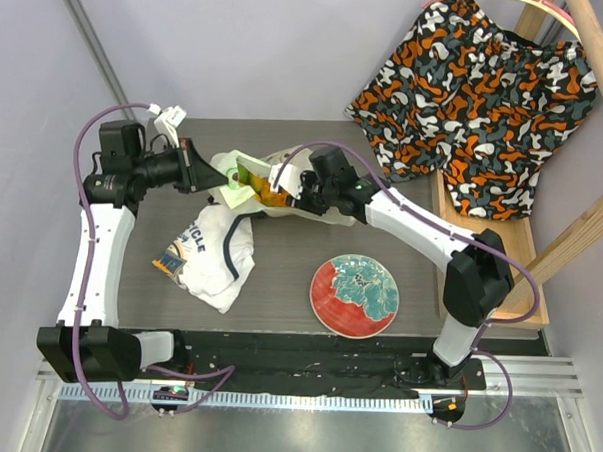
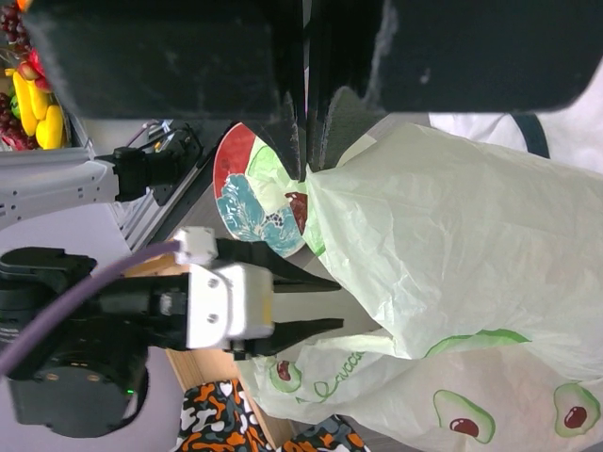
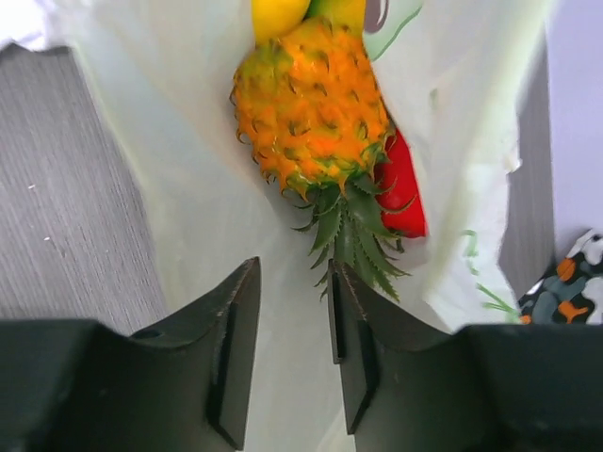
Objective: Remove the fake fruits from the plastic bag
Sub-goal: Take out the fake fruit from the plastic bag.
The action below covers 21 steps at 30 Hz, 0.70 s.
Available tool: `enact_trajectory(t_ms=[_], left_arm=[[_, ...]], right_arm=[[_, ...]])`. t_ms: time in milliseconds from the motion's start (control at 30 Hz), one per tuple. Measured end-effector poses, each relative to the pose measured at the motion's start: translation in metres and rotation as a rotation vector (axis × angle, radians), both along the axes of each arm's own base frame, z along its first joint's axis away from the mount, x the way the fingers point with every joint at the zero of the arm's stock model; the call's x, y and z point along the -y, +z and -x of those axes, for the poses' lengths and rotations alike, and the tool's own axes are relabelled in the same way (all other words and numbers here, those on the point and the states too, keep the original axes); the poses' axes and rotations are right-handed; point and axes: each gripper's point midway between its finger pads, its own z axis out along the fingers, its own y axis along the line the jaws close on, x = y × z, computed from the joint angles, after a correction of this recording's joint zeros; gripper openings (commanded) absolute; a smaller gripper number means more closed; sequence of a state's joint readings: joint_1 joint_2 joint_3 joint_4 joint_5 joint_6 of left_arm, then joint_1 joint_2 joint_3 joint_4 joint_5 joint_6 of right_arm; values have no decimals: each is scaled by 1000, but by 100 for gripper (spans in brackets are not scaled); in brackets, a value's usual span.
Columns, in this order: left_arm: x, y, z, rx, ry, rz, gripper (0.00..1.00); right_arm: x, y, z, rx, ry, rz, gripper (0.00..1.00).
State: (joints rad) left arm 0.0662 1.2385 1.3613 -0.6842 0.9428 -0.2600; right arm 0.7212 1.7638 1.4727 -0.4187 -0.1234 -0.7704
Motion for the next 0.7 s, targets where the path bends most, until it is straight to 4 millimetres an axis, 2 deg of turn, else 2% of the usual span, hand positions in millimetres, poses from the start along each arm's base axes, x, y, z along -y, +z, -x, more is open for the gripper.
enact_trajectory(t_ms=[67, 167, 267, 433, 567, 600, 633, 700], left_arm=[[0, -1, -2, -6, 2, 5, 3], [0, -1, -4, -14, 6, 12, 3], [0, -1, -4, -16, 6, 14, 3], [1, -4, -3, -27, 2, 18, 3], [1, -9, -2, -38, 0, 18, 3], [1, -10, -1, -40, 0, 18, 3], [1, -11, -1, -43, -1, 17, 3], [1, -13, 0, -42, -3, 13, 4]], right_arm=[[-3, 11, 5, 20, 36, -11, 39], [-6, 11, 6, 45, 68, 5, 34], [-7, -6, -1, 72, 102, 78, 31], [-3, -50, -23, 89, 113, 221, 31], [3, -63, -42, 109, 104, 279, 32], [5, -62, -46, 121, 107, 287, 33], [7, -59, -50, 133, 107, 292, 43], [8, -52, -58, 165, 113, 298, 53]])
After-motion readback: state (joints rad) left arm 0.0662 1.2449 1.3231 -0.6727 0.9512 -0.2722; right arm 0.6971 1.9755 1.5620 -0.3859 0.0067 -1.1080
